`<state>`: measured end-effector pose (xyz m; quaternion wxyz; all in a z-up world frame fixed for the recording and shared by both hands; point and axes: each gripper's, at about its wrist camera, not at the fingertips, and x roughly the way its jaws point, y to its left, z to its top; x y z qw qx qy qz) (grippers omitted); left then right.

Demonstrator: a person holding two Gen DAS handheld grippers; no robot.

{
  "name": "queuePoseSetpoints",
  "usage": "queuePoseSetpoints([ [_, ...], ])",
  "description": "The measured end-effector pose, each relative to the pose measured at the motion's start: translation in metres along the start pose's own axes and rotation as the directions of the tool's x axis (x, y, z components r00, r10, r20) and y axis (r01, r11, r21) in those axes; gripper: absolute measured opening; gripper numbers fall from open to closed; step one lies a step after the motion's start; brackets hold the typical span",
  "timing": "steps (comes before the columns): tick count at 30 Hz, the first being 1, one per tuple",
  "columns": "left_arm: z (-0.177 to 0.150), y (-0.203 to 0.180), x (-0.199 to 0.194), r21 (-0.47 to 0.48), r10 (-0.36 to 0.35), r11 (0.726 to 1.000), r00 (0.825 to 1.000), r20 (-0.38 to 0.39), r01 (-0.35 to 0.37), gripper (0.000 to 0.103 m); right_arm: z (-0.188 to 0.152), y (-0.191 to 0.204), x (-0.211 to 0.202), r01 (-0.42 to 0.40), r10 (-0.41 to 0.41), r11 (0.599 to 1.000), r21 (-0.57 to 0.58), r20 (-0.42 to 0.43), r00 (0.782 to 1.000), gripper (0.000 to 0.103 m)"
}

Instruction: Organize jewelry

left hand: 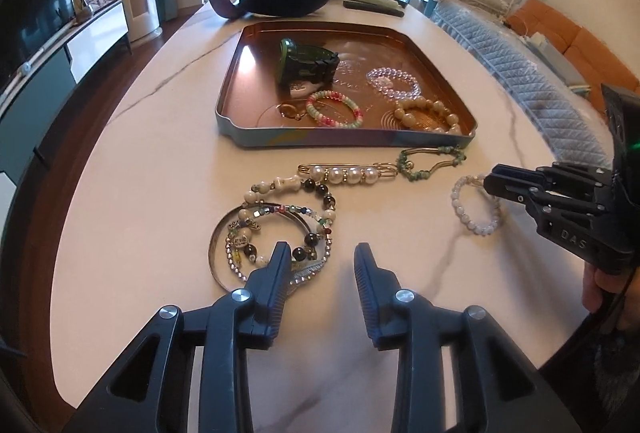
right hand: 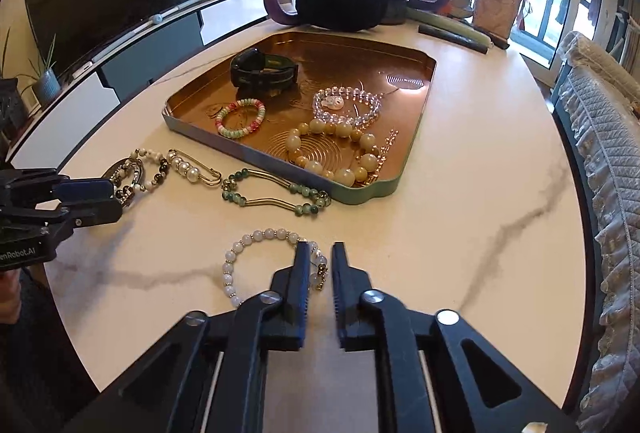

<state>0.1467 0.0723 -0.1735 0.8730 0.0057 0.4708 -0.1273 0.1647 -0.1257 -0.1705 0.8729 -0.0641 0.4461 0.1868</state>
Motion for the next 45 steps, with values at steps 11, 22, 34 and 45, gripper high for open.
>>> queuePoseSetpoints([
  [11,0.002,-0.002,-0.005,0.038,0.017,0.999,0.999,0.05,-0.019,0.006,0.001,-0.001,0.001,0.028,-0.028,1.0,0.0,0.003,1.0,0.007],
  [22,0.006,0.008,-0.022,-0.013,-0.025,1.0,0.996,0.082,0.026,0.004,0.006,0.003,-0.024,0.011,-0.011,1.0,0.012,0.073,0.997,0.007],
  [34,-0.006,-0.018,0.0,0.084,0.037,0.996,0.999,0.016,-0.038,0.033,-0.001,0.008,-0.018,0.006,-0.005,1.0,-0.012,0.038,0.999,0.007],
  [45,-0.002,-0.01,-0.003,0.073,0.077,0.994,0.995,0.06,-0.081,0.004,-0.001,0.005,-0.017,0.0,0.0,1.0,-0.004,0.033,0.999,0.007],
])
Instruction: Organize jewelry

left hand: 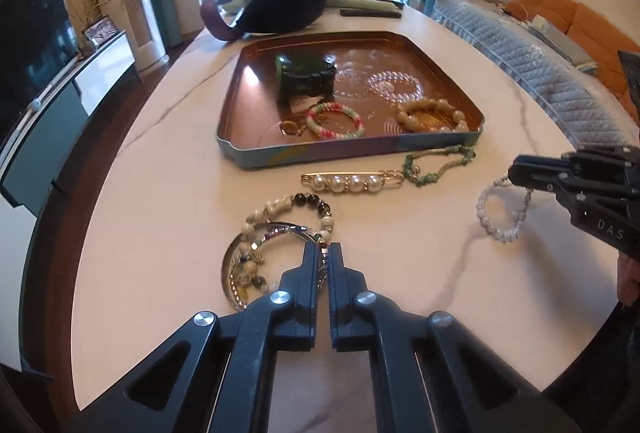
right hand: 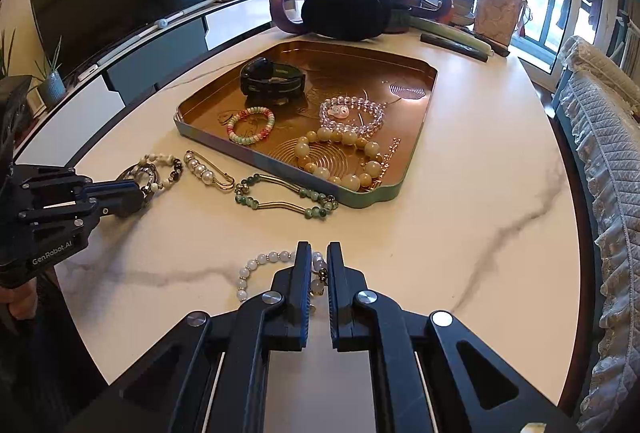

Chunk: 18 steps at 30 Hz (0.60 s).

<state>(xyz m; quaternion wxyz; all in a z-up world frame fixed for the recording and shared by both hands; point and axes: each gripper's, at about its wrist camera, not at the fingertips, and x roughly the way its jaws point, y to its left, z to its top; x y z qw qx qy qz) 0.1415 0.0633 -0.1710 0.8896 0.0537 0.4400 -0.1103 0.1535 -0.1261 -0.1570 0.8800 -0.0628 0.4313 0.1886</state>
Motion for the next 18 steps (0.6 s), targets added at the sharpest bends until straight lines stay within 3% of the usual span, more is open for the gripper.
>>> queuePoseSetpoints([
  [8,0.009,0.013,-0.025,-0.067,-0.055,0.996,0.996,0.069,0.06,0.001,0.002,0.001,-0.005,-0.003,0.003,1.0,0.002,0.013,1.0,0.007],
  [12,0.014,0.016,-0.04,-0.074,-0.048,0.996,0.992,0.119,0.057,0.001,0.003,0.001,-0.008,0.001,-0.001,1.0,0.002,0.025,1.0,0.007],
  [18,0.011,0.019,-0.037,-0.102,-0.048,0.993,0.994,0.101,0.059,0.001,0.003,-0.001,-0.008,0.001,-0.002,1.0,0.015,0.023,1.0,0.007],
])
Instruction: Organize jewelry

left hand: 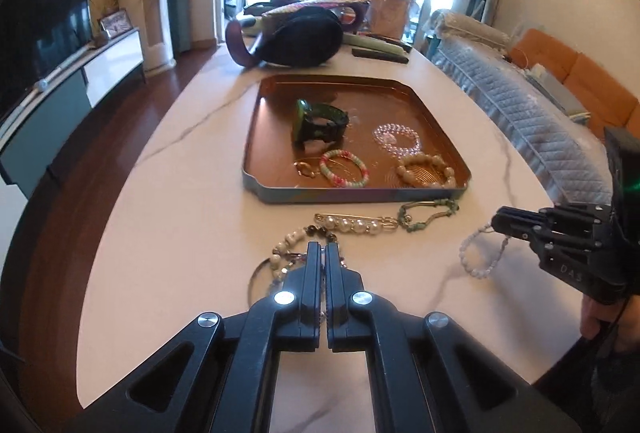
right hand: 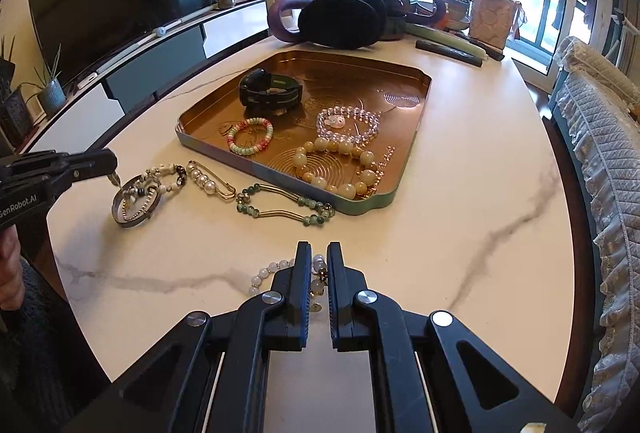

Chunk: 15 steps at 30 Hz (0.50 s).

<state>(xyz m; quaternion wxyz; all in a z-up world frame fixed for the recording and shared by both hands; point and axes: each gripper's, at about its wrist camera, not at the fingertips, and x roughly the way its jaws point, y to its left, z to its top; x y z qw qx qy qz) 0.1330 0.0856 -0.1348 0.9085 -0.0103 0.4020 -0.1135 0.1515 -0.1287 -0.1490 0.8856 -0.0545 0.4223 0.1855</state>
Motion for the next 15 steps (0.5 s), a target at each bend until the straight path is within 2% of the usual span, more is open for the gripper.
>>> queuePoseSetpoints([
  [8,0.012,0.0,-0.024,-0.04,-0.117,0.992,0.991,0.065,0.12,0.001,0.001,0.001,-0.003,-0.003,0.003,1.0,-0.01,0.009,1.0,0.007],
  [15,0.029,-0.006,-0.045,-0.042,-0.138,0.989,0.981,0.137,0.145,0.001,0.003,0.0,-0.006,-0.001,0.001,1.0,0.0,0.026,1.0,0.007],
])
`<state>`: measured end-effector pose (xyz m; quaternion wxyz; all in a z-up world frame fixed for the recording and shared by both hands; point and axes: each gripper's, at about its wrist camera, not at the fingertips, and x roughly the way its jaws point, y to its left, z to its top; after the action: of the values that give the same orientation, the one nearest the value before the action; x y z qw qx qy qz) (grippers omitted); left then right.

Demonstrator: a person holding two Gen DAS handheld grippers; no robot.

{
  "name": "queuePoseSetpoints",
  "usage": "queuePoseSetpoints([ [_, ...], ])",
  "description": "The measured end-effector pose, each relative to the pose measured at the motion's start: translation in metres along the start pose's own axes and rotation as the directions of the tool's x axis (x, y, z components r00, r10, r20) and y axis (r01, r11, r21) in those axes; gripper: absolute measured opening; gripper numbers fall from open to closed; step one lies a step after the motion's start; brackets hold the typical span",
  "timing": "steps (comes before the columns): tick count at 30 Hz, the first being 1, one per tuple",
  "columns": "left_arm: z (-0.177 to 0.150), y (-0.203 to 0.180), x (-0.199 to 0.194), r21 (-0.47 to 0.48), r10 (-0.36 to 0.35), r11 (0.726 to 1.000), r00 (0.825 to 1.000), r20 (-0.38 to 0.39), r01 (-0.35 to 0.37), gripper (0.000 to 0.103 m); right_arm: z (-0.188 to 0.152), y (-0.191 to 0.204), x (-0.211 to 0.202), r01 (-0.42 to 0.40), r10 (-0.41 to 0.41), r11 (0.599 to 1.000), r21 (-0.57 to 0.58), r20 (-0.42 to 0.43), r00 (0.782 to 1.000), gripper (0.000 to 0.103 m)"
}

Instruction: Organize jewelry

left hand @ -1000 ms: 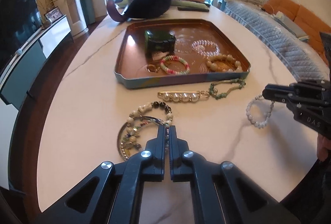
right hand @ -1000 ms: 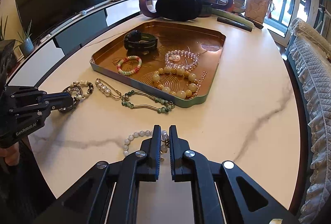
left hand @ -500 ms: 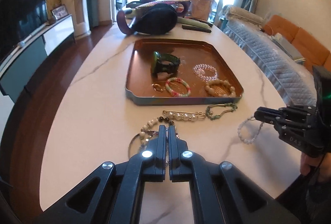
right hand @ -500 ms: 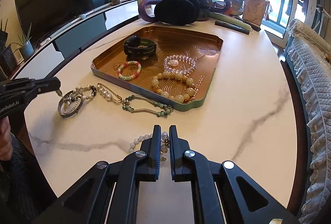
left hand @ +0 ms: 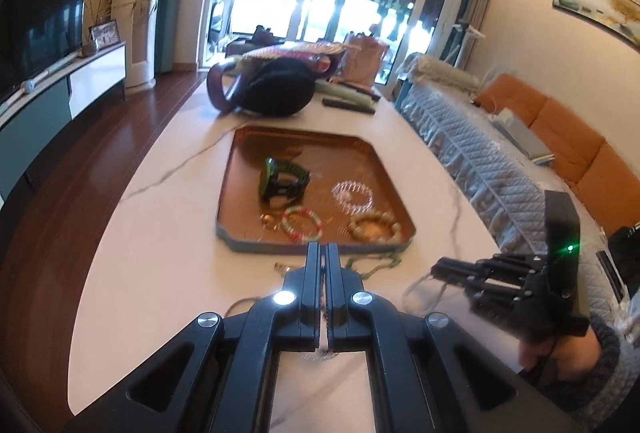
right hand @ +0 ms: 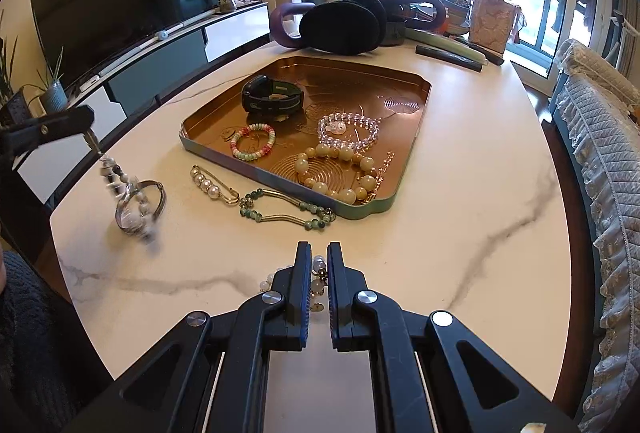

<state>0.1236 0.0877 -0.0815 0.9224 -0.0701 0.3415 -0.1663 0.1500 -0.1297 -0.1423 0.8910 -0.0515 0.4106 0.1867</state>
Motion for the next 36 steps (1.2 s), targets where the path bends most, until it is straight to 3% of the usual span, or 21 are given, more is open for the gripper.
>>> queuePoseSetpoints([
  [6,0.011,-0.015,-0.007,0.029,-0.01,1.0,0.999,0.04,0.009,0.002,0.008,-0.005,-0.013,-0.026,0.024,0.999,0.039,0.054,0.998,0.007],
  [15,0.024,-0.027,-0.002,0.043,0.039,0.998,0.998,0.054,-0.042,0.001,0.025,-0.004,-0.037,-0.044,0.037,0.997,0.062,0.111,0.993,0.007],
  [26,0.044,-0.045,0.006,0.094,0.077,0.992,0.995,0.066,-0.083,0.001,0.052,0.01,-0.068,-0.045,0.043,0.999,0.005,0.164,0.986,0.007],
  [36,0.082,-0.052,-0.023,0.091,-0.007,0.996,0.985,0.172,-0.008,0.001,0.098,0.018,-0.11,-0.061,0.075,0.996,-0.059,0.268,0.96,0.007],
])
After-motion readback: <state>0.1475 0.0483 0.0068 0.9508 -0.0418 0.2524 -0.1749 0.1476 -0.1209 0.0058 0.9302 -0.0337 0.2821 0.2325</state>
